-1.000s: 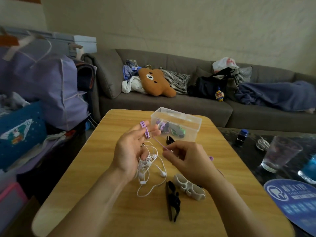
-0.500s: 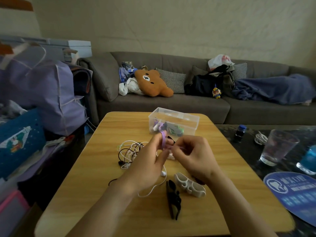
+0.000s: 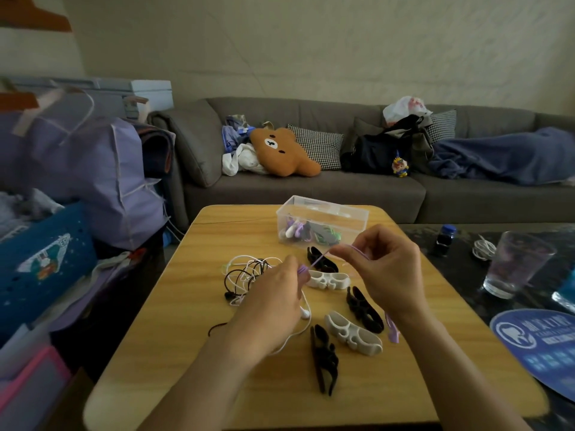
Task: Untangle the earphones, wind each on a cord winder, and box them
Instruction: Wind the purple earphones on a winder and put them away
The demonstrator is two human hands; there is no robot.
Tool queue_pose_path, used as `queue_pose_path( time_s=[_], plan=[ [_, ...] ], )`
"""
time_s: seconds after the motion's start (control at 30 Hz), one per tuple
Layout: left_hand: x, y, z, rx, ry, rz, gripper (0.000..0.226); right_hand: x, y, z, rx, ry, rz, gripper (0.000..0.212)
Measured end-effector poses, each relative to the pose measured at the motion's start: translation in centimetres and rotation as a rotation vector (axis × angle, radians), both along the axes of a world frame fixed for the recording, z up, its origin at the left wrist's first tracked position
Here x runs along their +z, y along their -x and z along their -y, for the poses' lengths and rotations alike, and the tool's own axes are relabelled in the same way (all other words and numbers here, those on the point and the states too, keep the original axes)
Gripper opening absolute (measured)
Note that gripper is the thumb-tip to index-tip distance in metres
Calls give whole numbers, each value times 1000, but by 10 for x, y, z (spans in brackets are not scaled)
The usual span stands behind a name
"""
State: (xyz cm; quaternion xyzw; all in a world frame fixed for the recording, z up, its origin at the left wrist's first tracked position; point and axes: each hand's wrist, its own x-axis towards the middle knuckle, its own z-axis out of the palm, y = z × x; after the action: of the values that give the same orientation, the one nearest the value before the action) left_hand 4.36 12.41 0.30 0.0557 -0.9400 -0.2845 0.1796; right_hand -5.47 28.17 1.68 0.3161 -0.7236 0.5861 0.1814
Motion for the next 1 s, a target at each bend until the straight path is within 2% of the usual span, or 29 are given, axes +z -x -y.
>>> queue_pose_path(
  time_s=[0.07,0.2,0.27,0.37,0.5,0.57,0.67,0.73,0.8,0.9,1.0],
  plan=[
    [-2,1,0,20,-34,13,12,1,-1,1,-25,9,-24,32],
    [-4,2,-1,-95,-143,42,22,-1,1,2,-114,73,-12,32],
    [-1,1,-3,-175,-420,65,31,-3,3,1,-161,44,38,33],
    [9,2,-1,-230,-899,68,33,-6,9,0,-163,-73,178,28],
    [8,6,-2,-137,-1151,-83,30,-7,12,3,-117,-171,308,19],
    [11,4,-4,-157,-1342,-171,27,-5,12,2,-109,-235,356,19],
    [21,-1,-5,-248,-1547,-295,30,-1,7,-2,82,-412,527,23],
    [22,0,-6,-266,-1537,-345,43,2,4,-4,223,-495,584,25],
    [18,3,-10,-264,-1438,-366,48,5,2,-5,292,-581,529,25],
    [8,8,-16,-255,-1110,-320,42,7,-4,-2,325,-714,377,27],
    [-4,9,-16,-221,-717,-236,32,10,-8,0,336,-681,318,26]
  ],
)
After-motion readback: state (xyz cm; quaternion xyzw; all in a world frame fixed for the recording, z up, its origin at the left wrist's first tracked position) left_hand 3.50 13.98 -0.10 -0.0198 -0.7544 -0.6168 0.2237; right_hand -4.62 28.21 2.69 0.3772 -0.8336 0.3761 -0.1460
